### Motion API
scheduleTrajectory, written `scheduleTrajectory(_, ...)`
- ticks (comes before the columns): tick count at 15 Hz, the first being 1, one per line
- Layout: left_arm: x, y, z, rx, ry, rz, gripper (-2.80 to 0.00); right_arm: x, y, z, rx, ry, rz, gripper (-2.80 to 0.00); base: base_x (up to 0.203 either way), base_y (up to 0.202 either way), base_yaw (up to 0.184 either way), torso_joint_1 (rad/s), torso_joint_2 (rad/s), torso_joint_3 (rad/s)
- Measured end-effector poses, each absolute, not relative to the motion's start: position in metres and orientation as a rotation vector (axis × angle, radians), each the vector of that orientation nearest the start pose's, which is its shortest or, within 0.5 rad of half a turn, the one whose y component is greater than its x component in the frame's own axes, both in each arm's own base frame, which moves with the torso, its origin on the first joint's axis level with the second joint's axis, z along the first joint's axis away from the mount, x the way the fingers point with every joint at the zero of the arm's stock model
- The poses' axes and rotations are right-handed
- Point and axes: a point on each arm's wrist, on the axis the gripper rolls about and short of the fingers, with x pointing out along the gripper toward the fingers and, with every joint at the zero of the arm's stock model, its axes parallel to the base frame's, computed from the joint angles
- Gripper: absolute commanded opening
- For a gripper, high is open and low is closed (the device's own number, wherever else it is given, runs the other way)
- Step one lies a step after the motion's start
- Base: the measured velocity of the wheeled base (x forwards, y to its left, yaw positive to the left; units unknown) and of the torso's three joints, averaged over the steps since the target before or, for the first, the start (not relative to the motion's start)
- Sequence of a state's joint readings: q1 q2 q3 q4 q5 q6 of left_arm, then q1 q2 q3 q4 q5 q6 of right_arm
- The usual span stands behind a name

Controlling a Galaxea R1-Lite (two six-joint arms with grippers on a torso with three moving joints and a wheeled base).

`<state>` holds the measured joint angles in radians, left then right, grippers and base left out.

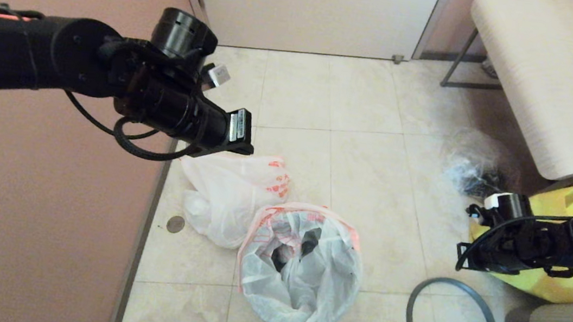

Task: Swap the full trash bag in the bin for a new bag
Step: Place the trash can ring on the trash can

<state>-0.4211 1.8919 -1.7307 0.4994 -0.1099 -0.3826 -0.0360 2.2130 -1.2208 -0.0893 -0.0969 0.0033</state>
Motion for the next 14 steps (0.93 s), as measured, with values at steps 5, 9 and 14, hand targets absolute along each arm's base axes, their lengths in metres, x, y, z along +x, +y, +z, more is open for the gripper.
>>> scheduleTrajectory(5,0.346,-0.166,0.237,-0.222,0.818,-0.35,-2.8,0.464,-0.111,-0.056,-0.218,0.909,-0.099,-2.8,0.0,0.0,0.0,0.0,0.0,0.0)
scheduleTrajectory(9,0.359,-0.184,0.214,-0.189,0.822,-0.322,-2.8,0.471,-0.154,-0.113,-0.218,0.995,-0.113,-2.8,0.0,0.0,0.0,0.0,0.0,0.0)
scheduleTrajectory(14,0.365,-0.192,0.197,-0.178,0.861,-0.329,-2.8,0.467,-0.178,-0.149,-0.181,1.04,-0.126,0.0,0.0,0.0,0.0,0.0,0.0,0.0)
